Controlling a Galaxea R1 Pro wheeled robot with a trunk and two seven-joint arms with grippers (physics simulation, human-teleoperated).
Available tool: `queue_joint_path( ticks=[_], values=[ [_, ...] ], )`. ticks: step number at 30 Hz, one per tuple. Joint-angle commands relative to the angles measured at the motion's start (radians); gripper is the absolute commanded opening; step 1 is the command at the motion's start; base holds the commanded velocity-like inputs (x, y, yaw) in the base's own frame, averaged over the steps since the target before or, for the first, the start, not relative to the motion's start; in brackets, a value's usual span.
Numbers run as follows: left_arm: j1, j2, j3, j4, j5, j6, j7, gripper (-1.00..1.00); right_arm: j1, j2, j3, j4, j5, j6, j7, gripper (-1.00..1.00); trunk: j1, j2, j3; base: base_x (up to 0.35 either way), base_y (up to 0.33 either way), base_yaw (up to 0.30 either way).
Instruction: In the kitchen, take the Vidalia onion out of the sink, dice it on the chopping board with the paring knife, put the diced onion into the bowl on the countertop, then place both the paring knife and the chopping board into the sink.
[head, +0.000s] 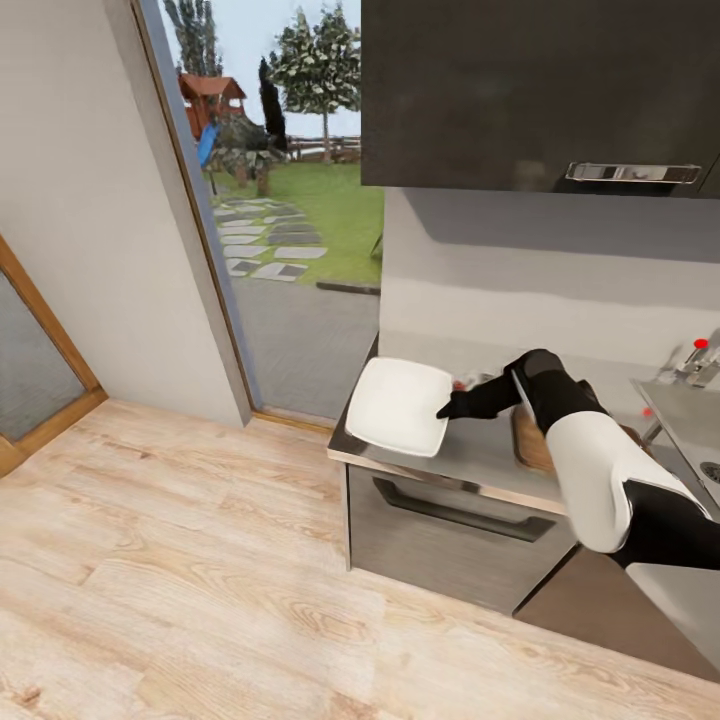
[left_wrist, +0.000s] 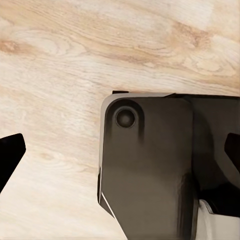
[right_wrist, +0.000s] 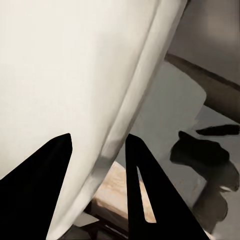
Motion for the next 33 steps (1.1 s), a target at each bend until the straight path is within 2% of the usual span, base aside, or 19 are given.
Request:
queue_joint_path(
  ticks=[1, 9, 19, 33],
  values=[
    [0.000, 0.000, 0.000, -0.001, 0.002, -0.001, -0.001, 1.00, -0.001, -0.005, -0.008, 0.001, -0.002, 0.006, 0.012, -1.00, 0.001, -0.002, -0.002, 0.000, 0.000, 0.000],
    [0.000, 0.000, 0.000, -0.001, 0.002, -0.001, -0.001, 1.00, -0.001, -0.020, -0.007, 0.034, -0.020, 0.005, 0.016, -1.00, 0.001, -0.002, -0.002, 0.000, 0.000, 0.000],
    [0.000, 0.000, 0.000, -0.002, 0.002, -0.001, -0.001, 1.00, -0.001, -0.019, -0.005, 0.053, -0.024, 0.006, 0.016, -1.00, 0.001, -0.002, -0.002, 0.003, 0.000, 0.000],
    [0.000, 0.000, 0.000, 0.000, 0.002, -0.001, -0.001, 1.00, -0.001, -0.019, -0.003, 0.071, -0.024, 0.007, 0.014, -1.00, 0.001, -0.002, -0.002, 0.149, -0.037, 0.000]
  ],
)
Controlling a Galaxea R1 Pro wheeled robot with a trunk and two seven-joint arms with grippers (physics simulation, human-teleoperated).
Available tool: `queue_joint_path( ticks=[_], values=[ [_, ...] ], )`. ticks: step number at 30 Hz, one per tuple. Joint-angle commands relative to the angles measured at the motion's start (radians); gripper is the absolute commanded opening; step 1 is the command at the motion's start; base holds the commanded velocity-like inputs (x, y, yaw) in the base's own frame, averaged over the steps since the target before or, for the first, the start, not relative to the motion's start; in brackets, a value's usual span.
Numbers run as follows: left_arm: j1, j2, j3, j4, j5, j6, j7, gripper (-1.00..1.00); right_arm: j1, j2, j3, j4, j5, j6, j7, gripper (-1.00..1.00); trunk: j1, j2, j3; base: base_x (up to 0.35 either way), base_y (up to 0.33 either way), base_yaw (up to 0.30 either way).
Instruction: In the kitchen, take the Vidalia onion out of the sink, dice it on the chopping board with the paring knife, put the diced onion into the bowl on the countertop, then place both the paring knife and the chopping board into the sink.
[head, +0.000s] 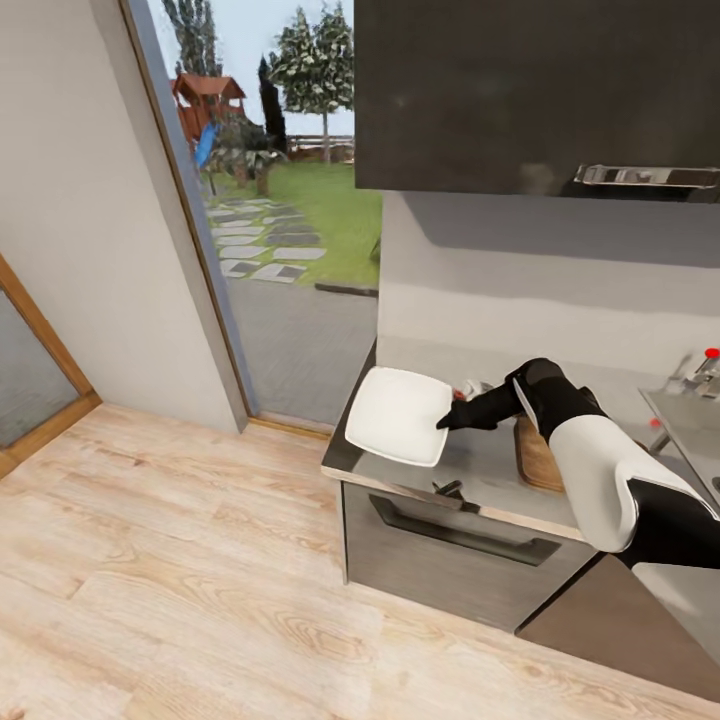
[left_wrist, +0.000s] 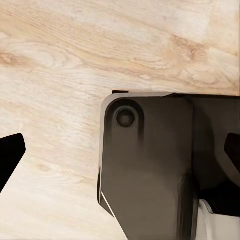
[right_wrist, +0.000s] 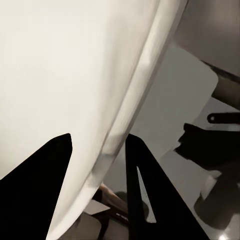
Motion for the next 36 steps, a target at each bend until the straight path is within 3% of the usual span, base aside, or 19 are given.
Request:
queue_joint_path(
  ticks=[1, 9, 23, 36],
  values=[
    [0.000, 0.000, 0.000, -0.001, 0.002, -0.001, -0.001, 1.00, -0.001, 0.001, -0.008, 0.001, 0.007, 0.006, 0.007, -1.00, 0.001, -0.002, -0.002, 0.016, -0.006, 0.000],
    [0.000, 0.000, 0.000, -0.001, 0.002, -0.001, -0.001, 1.00, -0.001, -0.004, -0.007, 0.057, 0.009, 0.008, 0.006, -1.00, 0.001, -0.002, -0.002, 0.004, -0.001, 0.000],
    [0.000, 0.000, 0.000, -0.001, 0.002, -0.001, -0.001, 1.00, 0.000, -0.050, -0.006, 0.064, 0.011, 0.008, 0.007, -1.00, 0.001, -0.002, -0.002, 0.000, 0.000, 0.000],
    [0.000, 0.000, 0.000, -0.001, 0.002, -0.001, -0.001, 1.00, 0.000, -0.048, -0.003, 0.065, 0.014, 0.007, 0.006, -1.00, 0.001, -0.002, -0.002, 0.028, -0.017, 0.000]
  ],
)
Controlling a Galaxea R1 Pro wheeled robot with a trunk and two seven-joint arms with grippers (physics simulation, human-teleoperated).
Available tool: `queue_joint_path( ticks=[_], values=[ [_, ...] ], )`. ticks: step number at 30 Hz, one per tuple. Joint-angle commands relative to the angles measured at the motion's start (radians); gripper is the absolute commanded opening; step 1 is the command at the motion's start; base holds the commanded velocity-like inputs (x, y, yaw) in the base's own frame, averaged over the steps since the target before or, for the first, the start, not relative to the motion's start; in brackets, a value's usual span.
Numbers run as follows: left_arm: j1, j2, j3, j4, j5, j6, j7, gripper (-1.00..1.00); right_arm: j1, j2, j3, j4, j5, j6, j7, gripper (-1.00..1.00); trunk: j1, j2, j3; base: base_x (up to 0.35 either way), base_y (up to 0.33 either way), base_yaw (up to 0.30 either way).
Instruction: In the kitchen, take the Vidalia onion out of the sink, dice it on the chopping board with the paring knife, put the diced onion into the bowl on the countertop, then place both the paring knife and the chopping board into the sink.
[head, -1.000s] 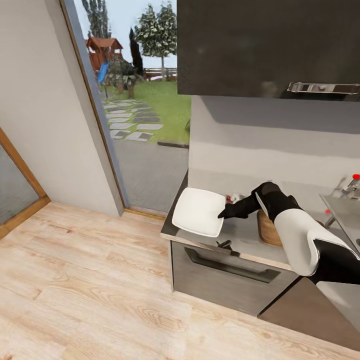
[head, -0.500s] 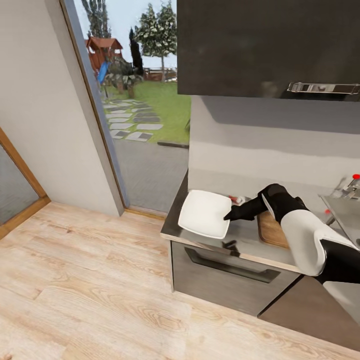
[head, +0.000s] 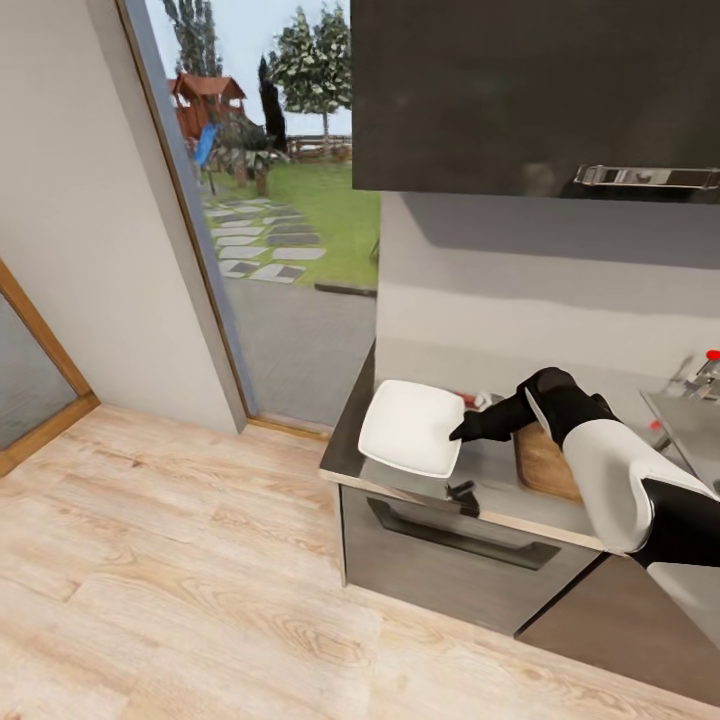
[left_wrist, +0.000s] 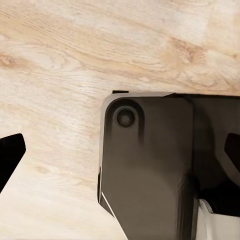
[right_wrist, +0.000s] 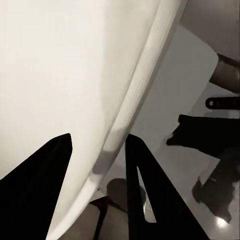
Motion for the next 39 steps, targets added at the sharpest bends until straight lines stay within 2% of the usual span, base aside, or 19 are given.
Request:
queue_joint_path(
  ticks=[1, 14, 39],
  values=[
    [0.000, 0.000, 0.000, -0.001, 0.002, -0.001, -0.001, 1.00, -0.001, 0.001, -0.008, -0.001, 0.007, 0.006, 0.007, -1.00, 0.001, -0.002, -0.002, 0.160, -0.118, 0.000],
    [0.000, 0.000, 0.000, 0.017, 0.000, -0.001, 0.000, 1.00, 0.000, 0.000, -0.008, -0.001, 0.009, 0.006, 0.006, -1.00, 0.001, -0.002, -0.003, 0.058, -0.045, 0.000],
    [0.000, 0.000, 0.000, 0.020, 0.001, -0.001, 0.000, 1.00, 0.000, 0.003, -0.003, 0.013, 0.010, 0.006, 0.005, -1.00, 0.001, -0.002, -0.036, 0.000, 0.000, 0.000]
  ],
)
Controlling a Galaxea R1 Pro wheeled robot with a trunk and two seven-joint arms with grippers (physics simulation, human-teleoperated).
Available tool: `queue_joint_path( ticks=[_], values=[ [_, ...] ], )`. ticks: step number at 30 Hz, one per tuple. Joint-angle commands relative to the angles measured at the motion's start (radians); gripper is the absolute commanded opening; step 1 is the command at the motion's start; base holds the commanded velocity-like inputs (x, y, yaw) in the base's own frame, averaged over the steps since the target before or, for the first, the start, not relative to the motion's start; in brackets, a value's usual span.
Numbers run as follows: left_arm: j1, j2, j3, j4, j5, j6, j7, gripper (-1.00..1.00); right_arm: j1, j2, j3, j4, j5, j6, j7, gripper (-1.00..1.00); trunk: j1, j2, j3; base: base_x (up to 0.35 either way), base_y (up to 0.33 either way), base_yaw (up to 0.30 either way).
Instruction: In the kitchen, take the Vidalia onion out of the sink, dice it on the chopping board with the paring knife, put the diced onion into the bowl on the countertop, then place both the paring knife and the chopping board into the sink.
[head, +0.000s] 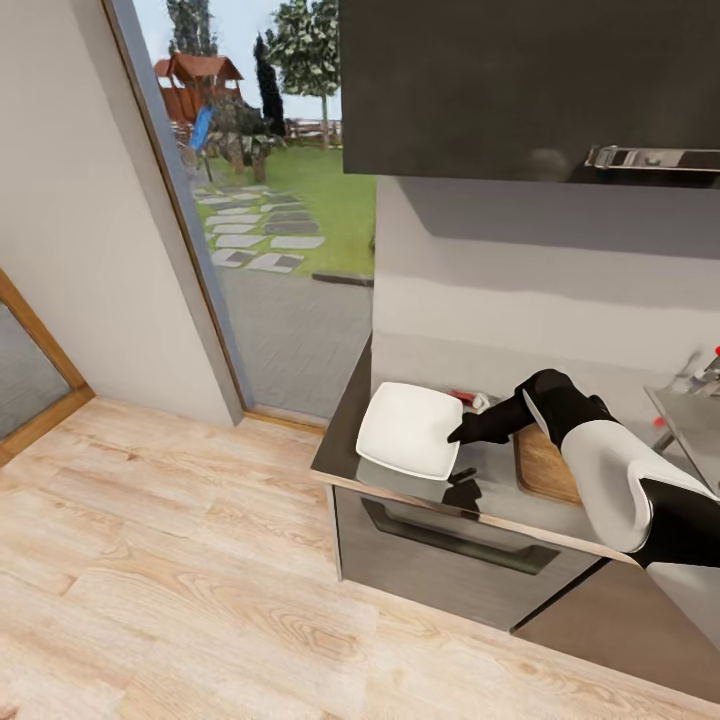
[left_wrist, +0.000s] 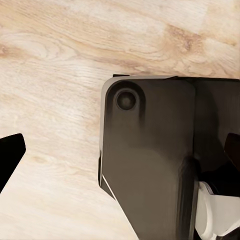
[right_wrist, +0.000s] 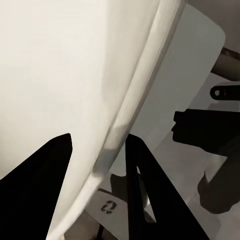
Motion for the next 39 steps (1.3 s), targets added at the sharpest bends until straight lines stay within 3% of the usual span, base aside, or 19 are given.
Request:
queue_joint_path(
  ticks=[1, 24, 39],
  values=[
    [0.000, 0.000, 0.000, -0.001, 0.002, -0.001, -0.001, 1.00, -0.001, 0.001, -0.005, -0.001, 0.021, 0.000, 0.007, -1.00, 0.001, -0.002, -0.002, 0.000, 0.000, 0.000],
    [0.000, 0.000, 0.000, -0.001, 0.002, -0.001, -0.001, 1.00, -0.001, 0.000, -0.005, -0.001, 0.022, -0.001, 0.006, -1.00, 0.001, -0.002, -0.002, 0.071, -0.024, 0.000],
    [0.000, 0.000, 0.000, -0.001, 0.001, -0.001, 0.000, 1.00, -0.001, 0.002, -0.004, -0.001, 0.021, 0.000, 0.006, -1.00, 0.001, -0.002, -0.024, 0.000, 0.000, 0.000]
  ],
)
